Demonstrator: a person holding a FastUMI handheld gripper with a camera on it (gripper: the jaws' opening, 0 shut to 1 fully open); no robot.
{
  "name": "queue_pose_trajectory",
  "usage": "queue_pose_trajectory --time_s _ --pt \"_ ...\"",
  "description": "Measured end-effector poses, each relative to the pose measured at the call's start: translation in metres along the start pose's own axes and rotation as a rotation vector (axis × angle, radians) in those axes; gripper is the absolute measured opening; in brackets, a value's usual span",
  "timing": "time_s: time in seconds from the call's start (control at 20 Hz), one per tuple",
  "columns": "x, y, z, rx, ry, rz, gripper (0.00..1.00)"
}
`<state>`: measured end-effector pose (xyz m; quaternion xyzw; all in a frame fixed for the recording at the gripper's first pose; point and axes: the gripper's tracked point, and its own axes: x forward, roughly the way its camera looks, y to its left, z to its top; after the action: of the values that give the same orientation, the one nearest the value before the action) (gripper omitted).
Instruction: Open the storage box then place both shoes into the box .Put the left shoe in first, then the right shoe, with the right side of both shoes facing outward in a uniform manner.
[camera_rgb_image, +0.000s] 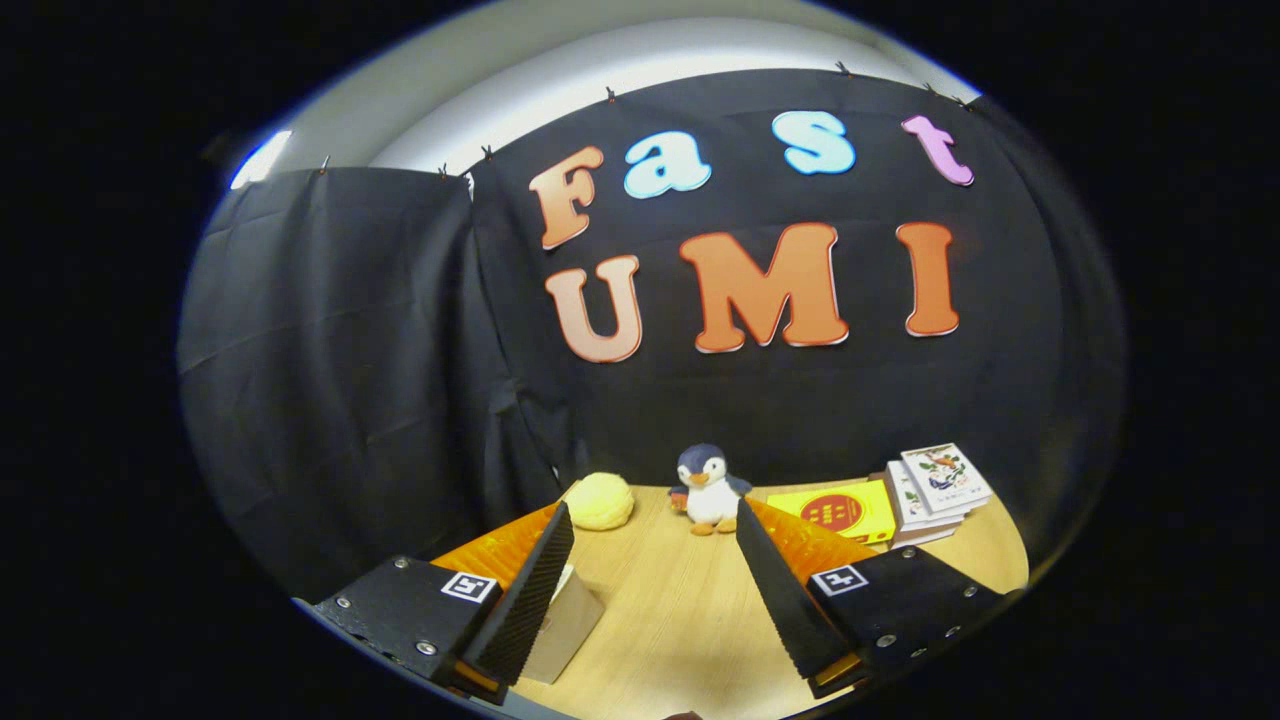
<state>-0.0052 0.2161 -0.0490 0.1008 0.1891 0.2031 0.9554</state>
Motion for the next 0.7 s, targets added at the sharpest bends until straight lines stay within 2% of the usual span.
queue_pose_trajectory --time_s 0.35,0.7 --pt "-0.055 -0.076 0.074 -0.132 -0.242 -0.116 0.98" --pt "-0.089 -0.128 0.097 -0.147 -0.359 -0.186 0.98"
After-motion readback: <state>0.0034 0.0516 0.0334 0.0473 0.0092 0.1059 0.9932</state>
